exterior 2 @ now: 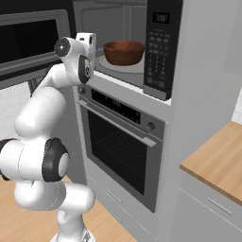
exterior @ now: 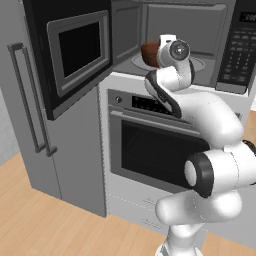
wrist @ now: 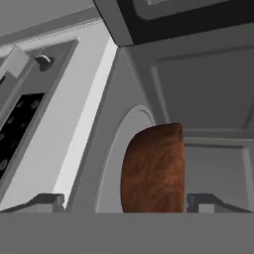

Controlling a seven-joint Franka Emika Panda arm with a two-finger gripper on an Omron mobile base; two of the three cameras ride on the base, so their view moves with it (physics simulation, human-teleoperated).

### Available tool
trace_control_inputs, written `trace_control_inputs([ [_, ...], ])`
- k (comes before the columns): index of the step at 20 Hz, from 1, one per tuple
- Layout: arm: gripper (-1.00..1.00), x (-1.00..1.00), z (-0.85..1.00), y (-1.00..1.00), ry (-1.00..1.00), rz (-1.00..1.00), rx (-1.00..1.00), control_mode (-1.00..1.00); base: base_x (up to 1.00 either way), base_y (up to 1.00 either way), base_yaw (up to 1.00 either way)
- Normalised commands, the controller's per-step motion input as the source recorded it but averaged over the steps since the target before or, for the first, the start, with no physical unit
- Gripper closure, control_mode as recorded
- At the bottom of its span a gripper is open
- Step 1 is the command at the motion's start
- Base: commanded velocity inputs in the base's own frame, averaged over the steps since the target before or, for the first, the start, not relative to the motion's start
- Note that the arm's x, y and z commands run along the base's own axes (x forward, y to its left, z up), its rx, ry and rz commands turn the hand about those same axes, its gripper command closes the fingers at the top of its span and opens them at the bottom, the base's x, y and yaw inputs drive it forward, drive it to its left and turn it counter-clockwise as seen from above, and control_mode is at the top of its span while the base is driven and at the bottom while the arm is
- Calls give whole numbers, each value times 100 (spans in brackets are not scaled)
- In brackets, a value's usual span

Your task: Pick the mushroom from the sink and place it in the bowl. Then pick the bowl and place it in the microwave. Then close the microwave door and press the start button.

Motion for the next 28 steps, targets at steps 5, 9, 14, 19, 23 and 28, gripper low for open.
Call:
trace_control_inputs([
  [5, -100, -100, 9, 32, 0, 0, 0, -100, 0, 0, 0],
  [9, -100, -100, 40, 36, 0, 0, 0, -100, 0, 0, 0],
  [14, -100, -100, 39, 43, 4, 0, 0, -100, 0, 0, 0],
  [19, -100, -100, 9, 47, 0, 0, 0, -100, 0, 0, 0],
  [23, -100, -100, 0, 61, -10, -11, 5, -100, 0, 0, 0],
  [28, -100, -100, 0, 52, -20, -20, 17, -100, 0, 0, 0],
])
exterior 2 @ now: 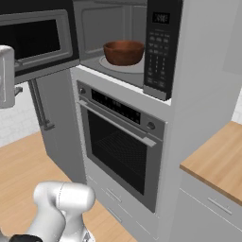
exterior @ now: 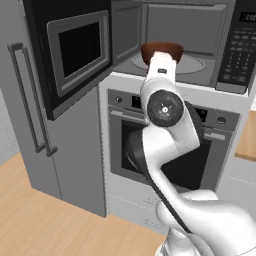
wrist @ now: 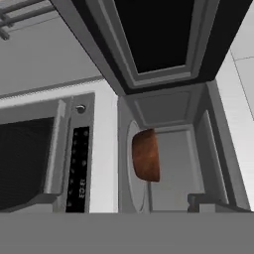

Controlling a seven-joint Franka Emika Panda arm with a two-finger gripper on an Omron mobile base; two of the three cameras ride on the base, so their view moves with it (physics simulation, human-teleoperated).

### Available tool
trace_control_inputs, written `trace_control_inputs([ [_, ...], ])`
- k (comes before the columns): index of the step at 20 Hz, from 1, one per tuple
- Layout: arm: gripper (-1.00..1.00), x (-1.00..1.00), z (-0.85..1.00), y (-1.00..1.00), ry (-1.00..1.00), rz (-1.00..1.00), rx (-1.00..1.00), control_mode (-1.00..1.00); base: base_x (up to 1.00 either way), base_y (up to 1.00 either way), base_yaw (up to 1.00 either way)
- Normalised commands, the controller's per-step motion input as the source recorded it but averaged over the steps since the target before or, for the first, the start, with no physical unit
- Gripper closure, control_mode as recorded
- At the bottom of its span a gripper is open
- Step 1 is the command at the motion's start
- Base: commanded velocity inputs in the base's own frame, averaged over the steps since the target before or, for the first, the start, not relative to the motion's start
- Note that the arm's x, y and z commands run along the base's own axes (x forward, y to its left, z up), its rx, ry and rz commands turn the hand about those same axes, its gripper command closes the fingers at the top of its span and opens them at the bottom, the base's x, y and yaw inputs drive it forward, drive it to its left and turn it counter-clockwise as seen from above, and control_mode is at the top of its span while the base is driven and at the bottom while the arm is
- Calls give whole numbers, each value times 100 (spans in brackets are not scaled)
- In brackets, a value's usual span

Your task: Pick the mushroom from the sink and place it in the bowl. Then pick the bowl and place it in the microwave. Then close the microwave door and press the start button.

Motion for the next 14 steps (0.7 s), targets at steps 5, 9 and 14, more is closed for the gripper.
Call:
trace_control_inputs([
  [5, -100, -89, -9, 59, -11, -23, 17, -100, 0, 0, 0],
  [9, -100, -53, -21, 82, -17, -17, -1, -100, 0, 0, 0],
  [14, -100, -6, -14, 96, -3, -8, -23, -100, 0, 0, 0],
])
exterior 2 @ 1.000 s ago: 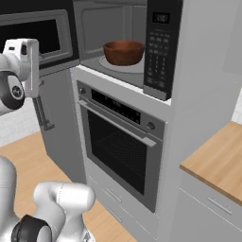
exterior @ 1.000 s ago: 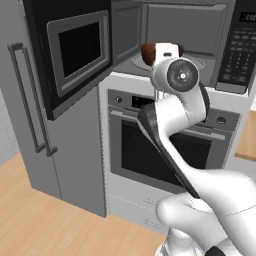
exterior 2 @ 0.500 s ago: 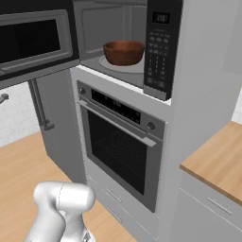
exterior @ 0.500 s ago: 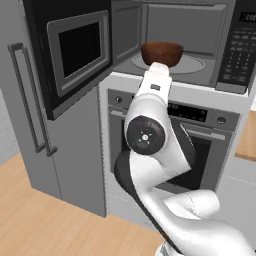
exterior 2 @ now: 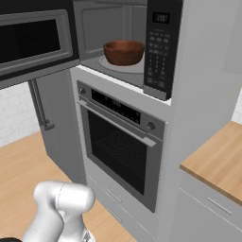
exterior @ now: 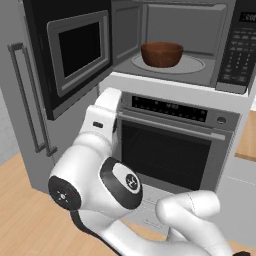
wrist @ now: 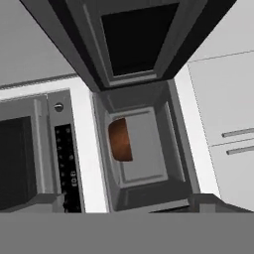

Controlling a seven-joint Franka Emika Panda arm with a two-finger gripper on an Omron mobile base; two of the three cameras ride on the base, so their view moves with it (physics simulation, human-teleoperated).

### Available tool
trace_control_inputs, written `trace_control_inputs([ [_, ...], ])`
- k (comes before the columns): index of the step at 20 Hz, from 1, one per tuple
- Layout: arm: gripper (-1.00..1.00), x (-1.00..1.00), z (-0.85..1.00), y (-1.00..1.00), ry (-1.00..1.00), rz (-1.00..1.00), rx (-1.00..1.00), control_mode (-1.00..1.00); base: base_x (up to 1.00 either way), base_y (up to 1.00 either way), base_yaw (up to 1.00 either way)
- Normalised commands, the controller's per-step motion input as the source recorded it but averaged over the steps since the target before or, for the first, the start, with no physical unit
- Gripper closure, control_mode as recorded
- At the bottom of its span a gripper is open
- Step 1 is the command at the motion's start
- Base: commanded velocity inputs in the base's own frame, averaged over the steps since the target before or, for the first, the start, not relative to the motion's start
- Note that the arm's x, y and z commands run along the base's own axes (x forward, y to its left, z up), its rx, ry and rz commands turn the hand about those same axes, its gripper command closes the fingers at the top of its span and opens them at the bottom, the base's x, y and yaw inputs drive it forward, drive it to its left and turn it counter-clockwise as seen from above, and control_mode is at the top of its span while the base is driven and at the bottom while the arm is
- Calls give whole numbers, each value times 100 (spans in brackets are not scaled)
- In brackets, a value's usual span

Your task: Pick the mushroom from the sink and place it in the bowl. Then pick the bowl and place it in the microwave. Then close the microwave door and press the start button.

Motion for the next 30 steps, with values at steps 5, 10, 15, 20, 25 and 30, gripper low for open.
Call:
trace_control_inputs([
  [5, -100, 24, -21, 82, -1, -9, -9, -100, 0, 0, 0],
  [10, -100, 13, -30, 98, -5, -5, 1, -100, 0, 0, 0],
  [15, -100, 31, -42, 79, 0, -1, 8, -100, 0, 0, 0],
  [20, -100, 71, -21, 83, -5, 0, 1, -100, 0, 0, 0],
  [25, -100, 82, -24, 16, -1, 0, 0, -100, 0, 0, 0],
  [30, -100, 97, -41, 22, 4, 0, -4, -100, 0, 0, 0],
])
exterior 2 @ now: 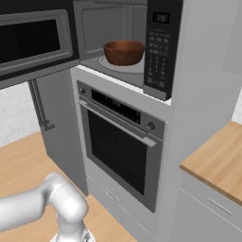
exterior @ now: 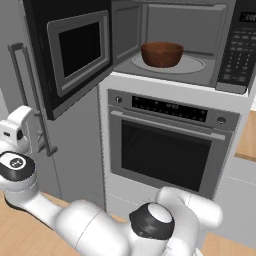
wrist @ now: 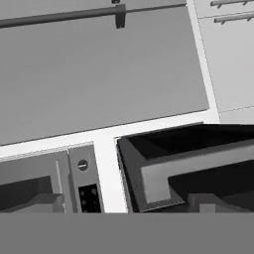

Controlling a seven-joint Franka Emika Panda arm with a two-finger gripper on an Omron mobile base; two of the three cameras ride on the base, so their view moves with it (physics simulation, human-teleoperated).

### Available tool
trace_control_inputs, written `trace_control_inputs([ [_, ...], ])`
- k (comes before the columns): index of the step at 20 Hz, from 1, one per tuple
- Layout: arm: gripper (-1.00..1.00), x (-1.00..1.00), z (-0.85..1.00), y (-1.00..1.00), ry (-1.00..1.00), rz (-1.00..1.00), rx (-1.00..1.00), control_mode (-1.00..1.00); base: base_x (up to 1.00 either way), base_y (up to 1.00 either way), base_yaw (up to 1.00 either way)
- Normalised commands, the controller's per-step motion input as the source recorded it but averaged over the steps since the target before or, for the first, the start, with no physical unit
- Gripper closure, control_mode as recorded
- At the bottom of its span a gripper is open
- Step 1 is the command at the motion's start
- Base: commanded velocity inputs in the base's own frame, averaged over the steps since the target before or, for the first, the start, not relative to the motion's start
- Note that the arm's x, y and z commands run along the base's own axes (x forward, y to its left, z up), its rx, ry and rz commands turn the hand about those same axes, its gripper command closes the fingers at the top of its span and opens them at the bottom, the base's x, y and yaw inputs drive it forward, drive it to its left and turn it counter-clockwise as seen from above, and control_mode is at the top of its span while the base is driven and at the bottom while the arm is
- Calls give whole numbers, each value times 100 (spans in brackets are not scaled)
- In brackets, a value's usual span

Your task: Pick the mushroom from the sink and place it in the bowl. Then pick the bowl and place it in the microwave. Then close the microwave door and press the start button.

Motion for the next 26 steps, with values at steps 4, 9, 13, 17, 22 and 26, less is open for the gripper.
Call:
trace_control_inputs([
  [4, -100, 88, -21, 42, 6, 0, -6, -100, 0, 0, 0],
  [9, -100, 69, -1, 31, 4, 0, -2, -100, 0, 0, 0],
  [13, -100, 40, -1, 11, 5, 0, 0, -100, 0, 0, 0],
  [17, -100, 3, 1, -29, 0, 0, 1, -100, 0, 0, 0],
  [22, -100, 5, 18, -83, -7, 0, 11, -100, 0, 0, 0],
  [26, -100, 2, 16, -93, -9, 2, 15, -100, 0, 0, 0],
])
